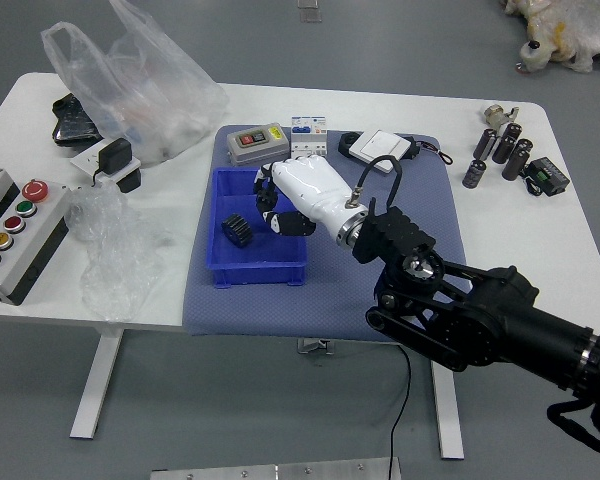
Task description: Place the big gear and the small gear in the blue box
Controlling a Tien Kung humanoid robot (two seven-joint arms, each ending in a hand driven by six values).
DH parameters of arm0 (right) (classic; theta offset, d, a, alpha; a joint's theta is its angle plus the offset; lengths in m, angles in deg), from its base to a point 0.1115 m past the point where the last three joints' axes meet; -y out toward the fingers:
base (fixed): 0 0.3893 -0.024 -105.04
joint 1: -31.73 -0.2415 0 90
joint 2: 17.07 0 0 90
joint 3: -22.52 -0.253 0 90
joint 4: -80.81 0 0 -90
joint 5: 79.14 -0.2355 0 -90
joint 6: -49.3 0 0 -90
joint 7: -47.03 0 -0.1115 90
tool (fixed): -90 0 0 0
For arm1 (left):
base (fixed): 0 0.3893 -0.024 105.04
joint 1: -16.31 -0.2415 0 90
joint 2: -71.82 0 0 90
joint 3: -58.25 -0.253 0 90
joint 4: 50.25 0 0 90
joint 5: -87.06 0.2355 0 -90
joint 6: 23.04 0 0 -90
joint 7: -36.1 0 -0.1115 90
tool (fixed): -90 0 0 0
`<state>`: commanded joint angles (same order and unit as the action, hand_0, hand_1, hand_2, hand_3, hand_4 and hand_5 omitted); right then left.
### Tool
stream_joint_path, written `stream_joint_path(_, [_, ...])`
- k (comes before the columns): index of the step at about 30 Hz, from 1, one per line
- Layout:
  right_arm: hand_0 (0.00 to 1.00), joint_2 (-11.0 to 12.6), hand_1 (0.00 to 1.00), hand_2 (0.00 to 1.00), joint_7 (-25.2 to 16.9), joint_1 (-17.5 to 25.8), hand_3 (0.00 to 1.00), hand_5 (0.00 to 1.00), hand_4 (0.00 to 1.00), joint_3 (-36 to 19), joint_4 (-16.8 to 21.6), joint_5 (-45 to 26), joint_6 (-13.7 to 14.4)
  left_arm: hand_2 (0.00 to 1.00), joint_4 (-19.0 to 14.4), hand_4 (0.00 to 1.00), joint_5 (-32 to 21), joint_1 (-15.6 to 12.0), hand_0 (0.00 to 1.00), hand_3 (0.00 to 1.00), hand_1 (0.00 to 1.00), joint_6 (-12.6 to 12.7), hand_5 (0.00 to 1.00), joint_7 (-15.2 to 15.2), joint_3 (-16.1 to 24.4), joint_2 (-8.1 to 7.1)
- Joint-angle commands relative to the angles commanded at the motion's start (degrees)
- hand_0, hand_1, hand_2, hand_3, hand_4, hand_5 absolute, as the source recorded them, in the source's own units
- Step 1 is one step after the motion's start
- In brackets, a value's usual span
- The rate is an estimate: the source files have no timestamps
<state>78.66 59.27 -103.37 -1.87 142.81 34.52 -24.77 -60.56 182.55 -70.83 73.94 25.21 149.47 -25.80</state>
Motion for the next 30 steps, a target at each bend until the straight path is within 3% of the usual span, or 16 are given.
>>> stream_joint_path(3, [0.631,-0.5,0.779,0.771,0.4,0.2,0.693,0.244,0.439,0.4,-1.3,1.0,-0.4,0.491,0.0,0.692,0.0,0.0,0.619,0.655,0.461,0.0,0.275,0.0,0.0,0.04])
stream_joint_path(4, [0.676,-0.5,0.870,0.865,0.6,0.4,0.757,0.243,0.491,0.5,-1.6,1.2,-0.7,0.491,0.0,0.692,0.0,0.0,0.618,0.655,0.461,0.0,0.275,0.0,0.0,0.04])
stream_joint_path(9, [0.676,-0.5,0.870,0.865,1.3,1.0,0.757,0.243,0.491,0.3,-1.9,1.8,-0.9,0.491,0.0,0.692,0.1,0.2,0.618,0.655,0.461,0.0,0.275,0.0,0.1,0.02])
stream_joint_path(10, [0.690,-0.5,0.895,0.906,1.4,1.2,0.818,0.247,0.522,0.1,-1.9,1.8,-0.9,0.491,0.0,0.692,0.0,0.2,0.618,0.656,0.461,0.0,0.274,0.1,0.1,0.01])
stream_joint_path(15, [0.690,0.5,0.895,0.906,0.4,3.0,0.818,0.247,0.522,-2.7,-0.5,-0.9,1.5,0.491,0.0,0.692,0.0,0.3,0.618,0.656,0.461,-0.1,0.274,0.1,0.1,0.01])
stream_joint_path(21, [0.669,4.0,0.868,0.878,-6.4,9.9,0.807,0.243,0.536,-11.5,5.7,-11.8,8.7,0.491,0.0,0.693,-0.5,0.3,0.619,0.657,0.461,0.0,0.275,0.4,-0.1,0.20])
stream_joint_path(22, [0.721,4.5,0.772,0.787,-7.9,11.3,0.732,0.226,0.565,-13.4,6.9,-14.2,9.8,0.491,0.0,0.693,-0.4,0.3,0.619,0.657,0.461,0.0,0.275,0.4,-0.1,0.25])
stream_joint_path(23, [0.721,5.2,0.772,0.787,-9.8,12.9,0.732,0.226,0.565,-15.5,8.3,-16.6,10.7,0.491,0.0,0.693,-0.5,0.2,0.619,0.657,0.461,0.0,0.275,0.4,-0.1,0.32])
stream_joint_path(30, [0.753,7.7,0.735,0.747,-21.6,22.5,0.692,0.253,0.589,-29.1,14.1,-32.1,10.4,0.490,0.0,0.692,-1.8,0.1,0.619,0.656,0.460,0.0,0.275,1.4,-1.6,0.49])
